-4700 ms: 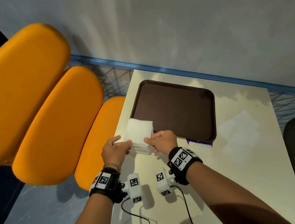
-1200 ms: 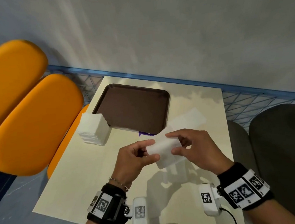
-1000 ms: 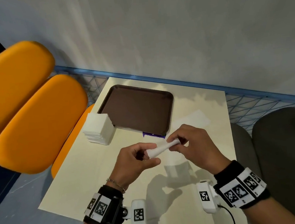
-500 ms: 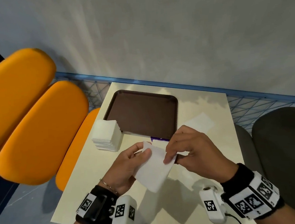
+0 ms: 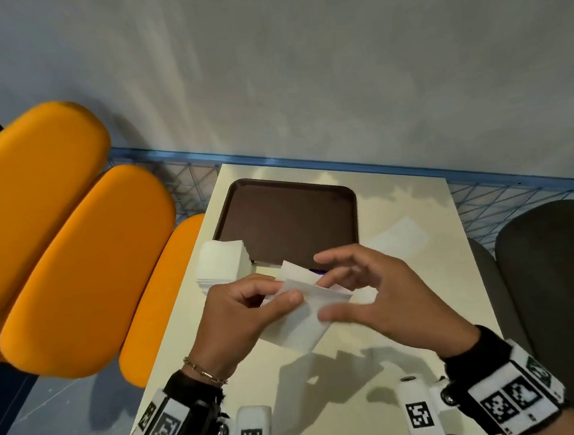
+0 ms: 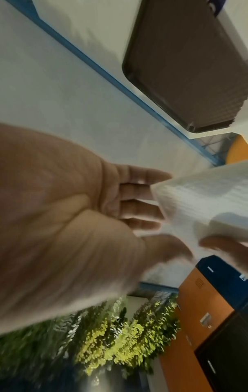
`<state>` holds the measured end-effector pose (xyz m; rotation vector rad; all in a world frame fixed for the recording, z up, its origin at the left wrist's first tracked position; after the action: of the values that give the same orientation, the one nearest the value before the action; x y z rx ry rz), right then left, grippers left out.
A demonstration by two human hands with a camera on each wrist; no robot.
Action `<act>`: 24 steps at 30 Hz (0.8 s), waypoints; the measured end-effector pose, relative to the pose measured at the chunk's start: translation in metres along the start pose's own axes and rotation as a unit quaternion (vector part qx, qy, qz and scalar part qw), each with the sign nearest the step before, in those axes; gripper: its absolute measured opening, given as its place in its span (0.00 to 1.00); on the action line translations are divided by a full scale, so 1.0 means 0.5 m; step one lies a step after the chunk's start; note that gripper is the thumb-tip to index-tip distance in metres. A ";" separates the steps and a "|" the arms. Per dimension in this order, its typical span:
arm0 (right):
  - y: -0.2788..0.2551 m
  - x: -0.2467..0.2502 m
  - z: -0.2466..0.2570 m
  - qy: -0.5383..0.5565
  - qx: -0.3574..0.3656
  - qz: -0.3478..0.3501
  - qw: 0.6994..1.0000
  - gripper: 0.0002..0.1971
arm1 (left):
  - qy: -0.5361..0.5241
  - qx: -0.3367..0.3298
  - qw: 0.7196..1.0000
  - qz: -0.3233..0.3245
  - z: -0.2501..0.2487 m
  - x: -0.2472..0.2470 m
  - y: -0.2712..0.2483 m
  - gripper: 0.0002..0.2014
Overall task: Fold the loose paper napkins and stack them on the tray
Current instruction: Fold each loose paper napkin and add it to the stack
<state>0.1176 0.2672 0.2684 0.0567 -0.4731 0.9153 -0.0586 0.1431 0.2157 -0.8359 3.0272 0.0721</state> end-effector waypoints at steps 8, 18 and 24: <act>0.044 -0.038 0.015 0.025 0.007 -0.090 0.996 0.05 | -0.011 -0.011 0.999 -0.044 -0.004 0.038 -0.002 0.12; 0.063 -0.052 0.033 -0.009 0.031 -0.038 0.999 0.07 | -0.047 0.105 0.993 -0.014 0.020 0.053 0.020 0.16; 0.071 -0.046 0.020 -0.011 0.021 -0.038 0.999 0.07 | -0.062 0.086 0.994 -0.030 0.026 0.049 0.022 0.09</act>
<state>0.0747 0.2695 0.2624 0.1225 -0.4697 0.8503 -0.0852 0.1407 0.2031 -0.8703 2.8417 -0.1304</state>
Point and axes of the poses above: each hand's wrist, its own y-axis towards the middle knuckle, its own x-axis out of the back of the hand, z = x × y, the point moved 6 cm from there along y, towards the middle knuckle, and after that the axes turned 8 degrees about -x, right-handed, at the moved point
